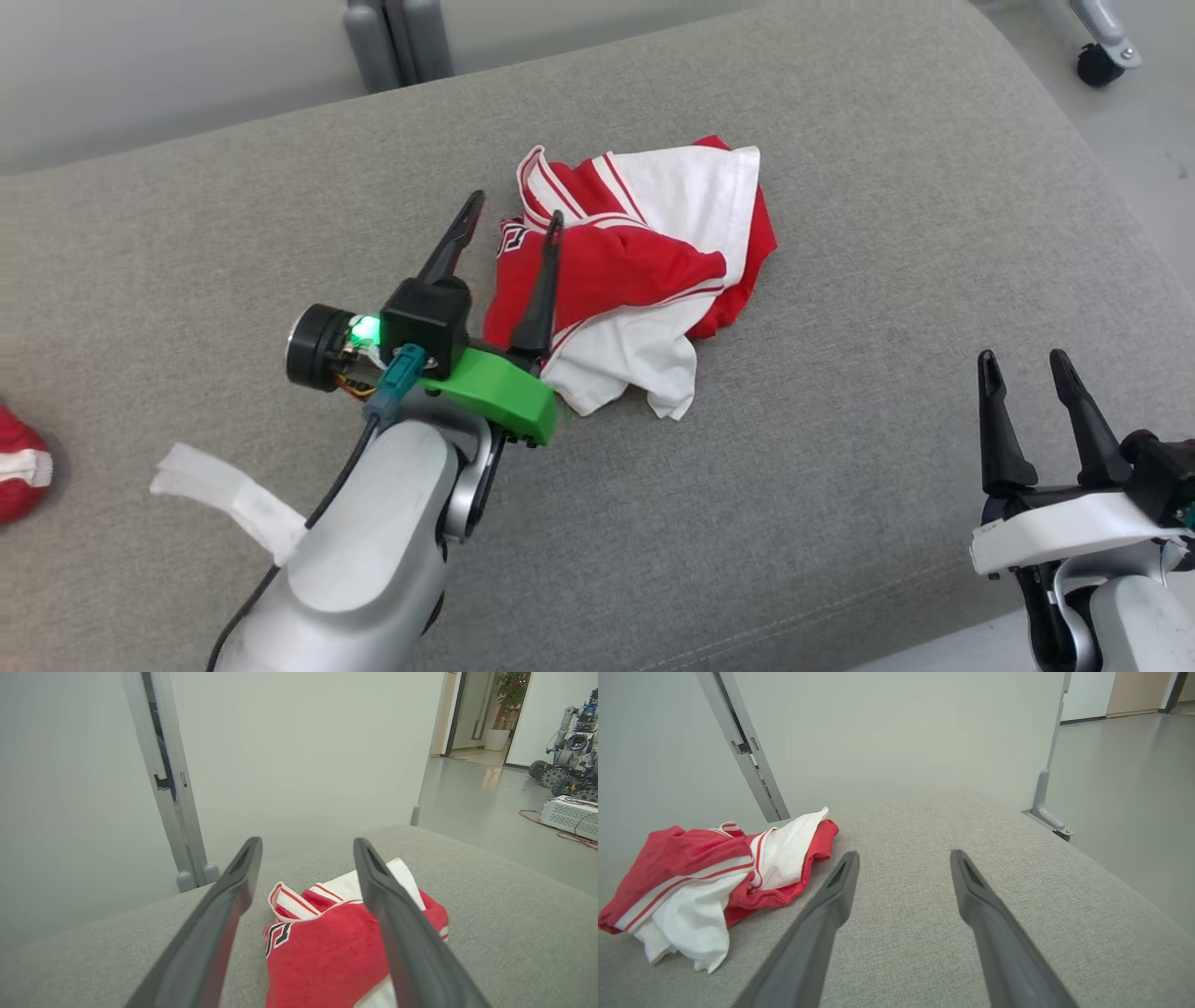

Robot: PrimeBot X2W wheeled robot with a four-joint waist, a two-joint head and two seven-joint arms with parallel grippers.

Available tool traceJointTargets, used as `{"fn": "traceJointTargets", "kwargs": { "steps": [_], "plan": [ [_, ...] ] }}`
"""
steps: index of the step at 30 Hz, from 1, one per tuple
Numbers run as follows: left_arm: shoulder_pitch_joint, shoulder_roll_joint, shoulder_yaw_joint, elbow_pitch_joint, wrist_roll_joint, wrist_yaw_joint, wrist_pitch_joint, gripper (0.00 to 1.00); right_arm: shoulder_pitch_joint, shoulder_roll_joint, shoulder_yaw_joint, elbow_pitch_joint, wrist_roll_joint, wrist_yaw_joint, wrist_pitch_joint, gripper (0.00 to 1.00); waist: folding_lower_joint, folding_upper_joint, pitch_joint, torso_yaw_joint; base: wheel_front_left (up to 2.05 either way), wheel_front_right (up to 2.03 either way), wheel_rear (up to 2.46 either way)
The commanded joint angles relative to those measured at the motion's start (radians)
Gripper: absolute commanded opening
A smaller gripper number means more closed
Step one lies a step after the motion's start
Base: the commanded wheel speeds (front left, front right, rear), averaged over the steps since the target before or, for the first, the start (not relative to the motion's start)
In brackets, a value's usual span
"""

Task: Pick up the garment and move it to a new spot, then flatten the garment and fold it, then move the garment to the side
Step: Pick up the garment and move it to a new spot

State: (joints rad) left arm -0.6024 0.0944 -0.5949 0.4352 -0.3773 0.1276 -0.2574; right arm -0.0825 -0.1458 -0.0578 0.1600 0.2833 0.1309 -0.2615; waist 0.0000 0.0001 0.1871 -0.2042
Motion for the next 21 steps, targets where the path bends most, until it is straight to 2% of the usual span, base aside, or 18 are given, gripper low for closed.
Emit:
{"fn": "traceJointTargets", "kwargs": {
  "steps": [1,12,21],
  "plan": [
    [0.029,0.018,0.015,-0.016,0.002,0.011,-0.006,1.00,0.012,-0.005,-0.001,-0.007,-0.010,0.000,0.003,1.00,0.0000,-0.0001,-0.042,0.045,0.00,0.00,0.00],
    [0.219,0.113,0.167,-0.222,0.049,0.068,-0.007,1.00,0.049,0.002,0.013,-0.044,-0.033,0.000,0.032,1.00,0.0000,-0.0001,-0.110,0.139,0.00,0.00,0.00],
    [0.400,0.153,0.297,-0.334,0.082,0.070,-0.007,1.00,0.082,0.012,0.021,-0.069,-0.051,0.000,0.050,1.00,0.0000,-0.0001,-0.155,0.177,0.00,0.00,0.00]
  ]
}}
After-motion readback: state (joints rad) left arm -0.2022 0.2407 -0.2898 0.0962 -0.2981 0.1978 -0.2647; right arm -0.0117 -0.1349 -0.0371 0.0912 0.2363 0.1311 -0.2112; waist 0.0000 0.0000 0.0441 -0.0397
